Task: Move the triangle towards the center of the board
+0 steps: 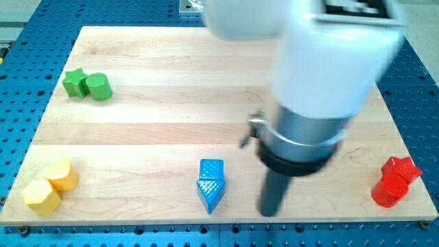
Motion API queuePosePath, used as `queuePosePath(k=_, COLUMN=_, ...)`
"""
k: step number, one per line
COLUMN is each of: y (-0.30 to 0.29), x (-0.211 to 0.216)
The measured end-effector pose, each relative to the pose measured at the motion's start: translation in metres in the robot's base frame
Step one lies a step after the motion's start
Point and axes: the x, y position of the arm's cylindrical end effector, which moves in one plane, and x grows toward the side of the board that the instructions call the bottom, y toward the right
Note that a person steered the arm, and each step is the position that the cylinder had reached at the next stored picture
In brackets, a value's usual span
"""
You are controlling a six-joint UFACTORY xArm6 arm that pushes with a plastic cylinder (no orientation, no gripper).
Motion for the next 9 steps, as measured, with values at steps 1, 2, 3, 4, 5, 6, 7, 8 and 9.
queuePosePath(k=1, y=-0.022, x=-0.01)
queuePosePath(k=2, y=-0.022, x=-0.01)
queuePosePath(k=3, y=-0.022, x=-0.009)
queuePosePath(k=4, y=-0.022, x=-0.009)
queuePosePath(k=5, y=-0.024, x=-0.009)
queuePosePath(k=6, y=-0.033, x=0.0)
queuePosePath(k=7, y=-0.033, x=0.013)
queuePosePath(k=8, y=-0.034, x=0.014)
queuePosePath(k=9, y=-0.089, x=0.013)
